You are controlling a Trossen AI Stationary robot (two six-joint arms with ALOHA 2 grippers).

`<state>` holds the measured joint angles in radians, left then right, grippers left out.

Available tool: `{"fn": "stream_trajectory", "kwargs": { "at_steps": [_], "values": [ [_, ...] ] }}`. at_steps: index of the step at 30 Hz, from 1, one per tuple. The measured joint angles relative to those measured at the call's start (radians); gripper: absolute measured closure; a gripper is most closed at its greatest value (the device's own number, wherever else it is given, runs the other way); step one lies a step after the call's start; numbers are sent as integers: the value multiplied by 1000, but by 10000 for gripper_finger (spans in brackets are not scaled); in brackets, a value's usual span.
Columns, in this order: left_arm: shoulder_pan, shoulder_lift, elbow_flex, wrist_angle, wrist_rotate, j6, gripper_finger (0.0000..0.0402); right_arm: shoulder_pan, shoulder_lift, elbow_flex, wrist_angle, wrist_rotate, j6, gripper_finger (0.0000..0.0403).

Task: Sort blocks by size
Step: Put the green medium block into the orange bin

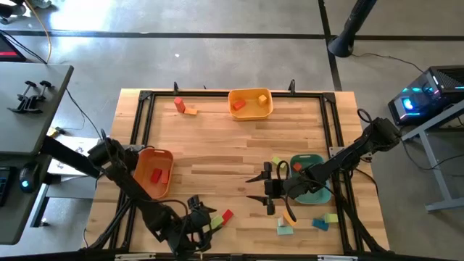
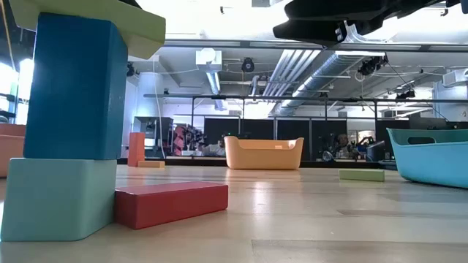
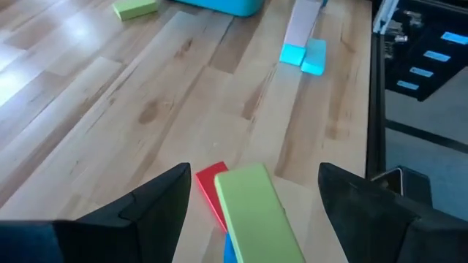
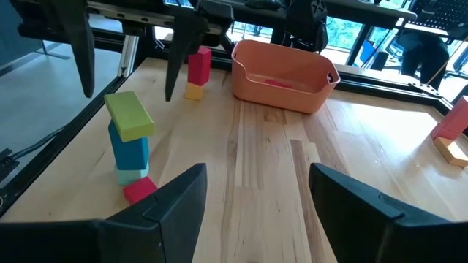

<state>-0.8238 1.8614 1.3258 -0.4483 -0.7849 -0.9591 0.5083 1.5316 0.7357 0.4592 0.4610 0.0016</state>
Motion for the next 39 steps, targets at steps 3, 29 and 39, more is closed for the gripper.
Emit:
{"fn": "stream_trajectory", "kwargs": {
  "at_steps": [3,29,39],
  "values": [
    [4,0,0,-1,38,-10,116,0,0,0,0,0,0,164],
    [31,0,-5,-71,146,-56,116,0,0,0,-8,0,-1,164],
    [31,0,-5,-71,151,-58,116,0,0,0,-10,0,-1,164]
  ]
}}
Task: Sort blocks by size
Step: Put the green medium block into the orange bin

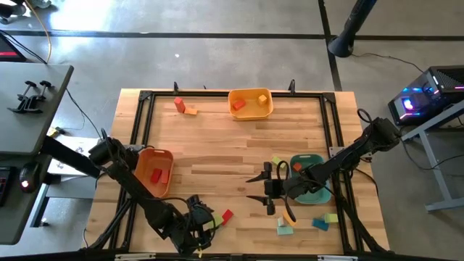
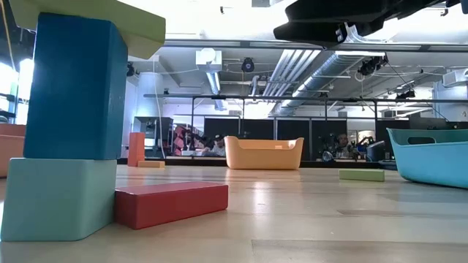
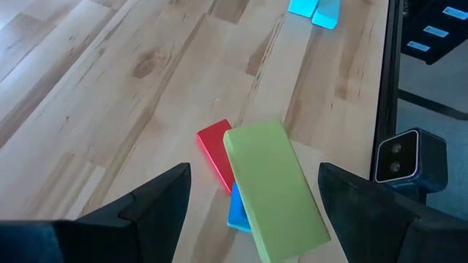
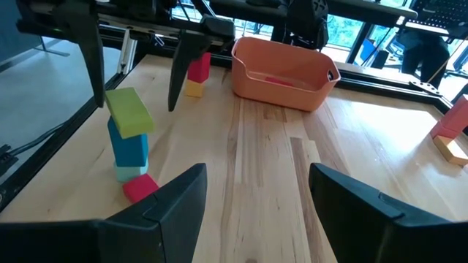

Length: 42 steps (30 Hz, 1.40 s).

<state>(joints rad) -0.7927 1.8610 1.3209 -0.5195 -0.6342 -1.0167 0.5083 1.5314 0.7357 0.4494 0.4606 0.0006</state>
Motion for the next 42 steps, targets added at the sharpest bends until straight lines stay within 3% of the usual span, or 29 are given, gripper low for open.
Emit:
{"fn": "stream_trajectory", "kwargs": {
  "at_steps": [42],
  "values": [
    [7,36,0,34,139,95,122,0,0,0,-14,0,1,164]
  ]
}}
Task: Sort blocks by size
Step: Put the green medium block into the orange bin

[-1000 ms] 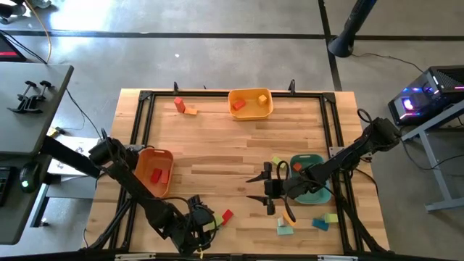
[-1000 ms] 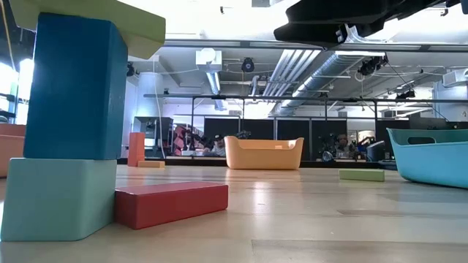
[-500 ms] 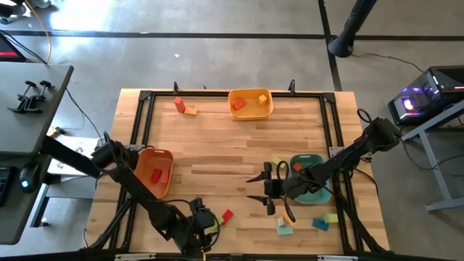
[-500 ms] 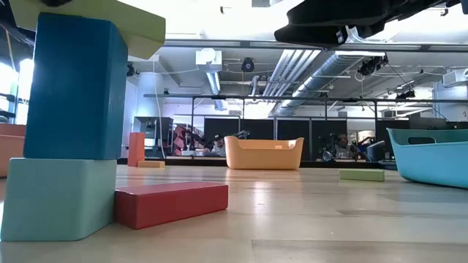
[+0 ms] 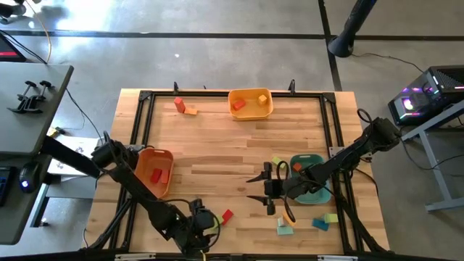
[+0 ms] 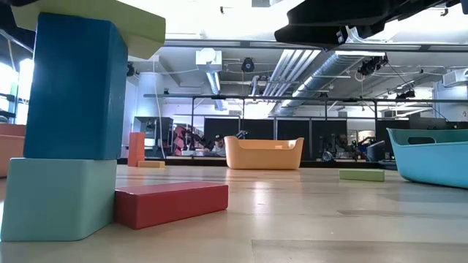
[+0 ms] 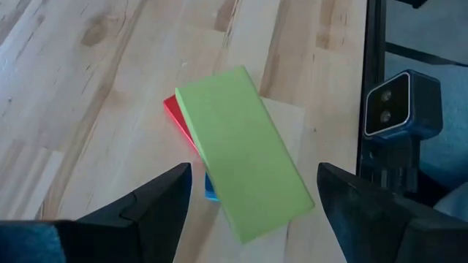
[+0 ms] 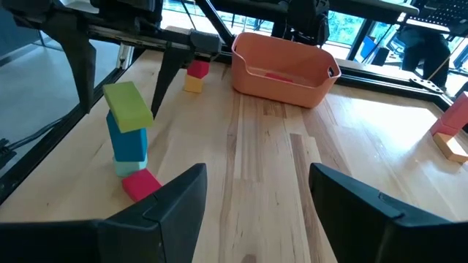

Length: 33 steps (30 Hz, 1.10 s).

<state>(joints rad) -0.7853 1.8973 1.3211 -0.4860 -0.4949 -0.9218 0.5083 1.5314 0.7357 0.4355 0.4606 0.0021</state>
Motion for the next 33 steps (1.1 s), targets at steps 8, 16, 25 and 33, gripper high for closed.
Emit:
{"fn": "stream_trajectory", "kwargs": {
  "at_steps": [8,16,25,33],
  "values": [
    [0,-12,0,-23,23,0,131,0,0,0,1,0,0,164],
    [0,-19,29,-76,14,-2,132,0,0,0,-2,0,1,164],
    [2,-19,29,-96,8,-27,132,0,0,0,-2,0,0,164],
    [5,-19,29,-96,6,-27,136,0,0,0,-3,0,0,164]
  ]
}}
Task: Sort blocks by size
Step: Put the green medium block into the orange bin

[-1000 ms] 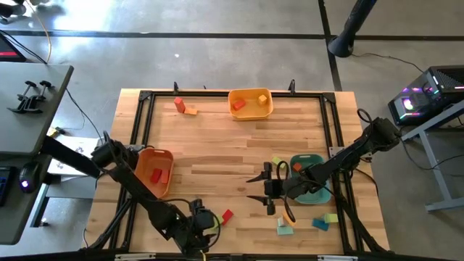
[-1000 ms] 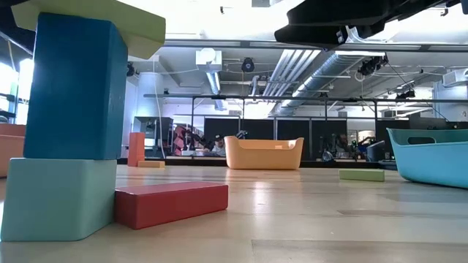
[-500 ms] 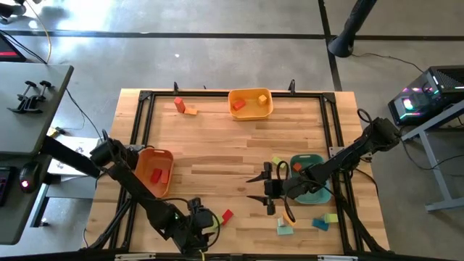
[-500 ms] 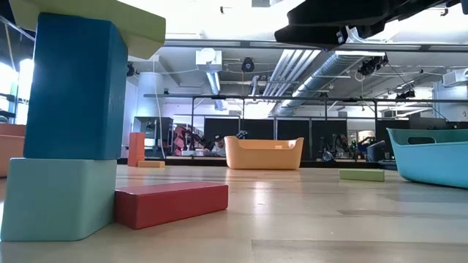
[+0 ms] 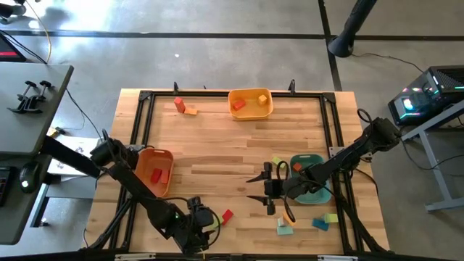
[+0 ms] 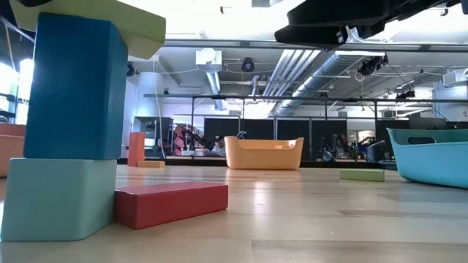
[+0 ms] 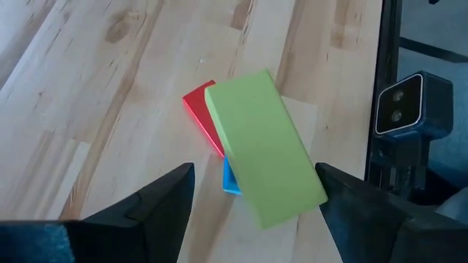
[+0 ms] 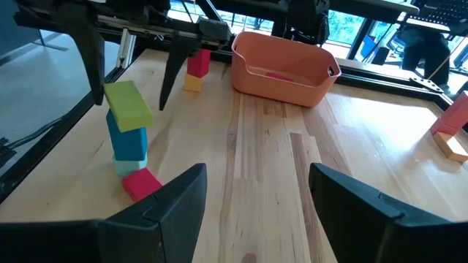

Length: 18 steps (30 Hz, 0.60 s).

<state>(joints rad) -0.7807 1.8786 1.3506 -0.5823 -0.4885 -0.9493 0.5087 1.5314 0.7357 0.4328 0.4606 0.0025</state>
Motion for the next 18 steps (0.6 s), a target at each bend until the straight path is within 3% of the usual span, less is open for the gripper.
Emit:
{"fn": "stream_trajectory", "kwargs": {
  "at_steps": [18],
  "values": [
    [0,-57,0,-10,-5,7,238,0,0,0,0,0,-1,164]
  ]
}}
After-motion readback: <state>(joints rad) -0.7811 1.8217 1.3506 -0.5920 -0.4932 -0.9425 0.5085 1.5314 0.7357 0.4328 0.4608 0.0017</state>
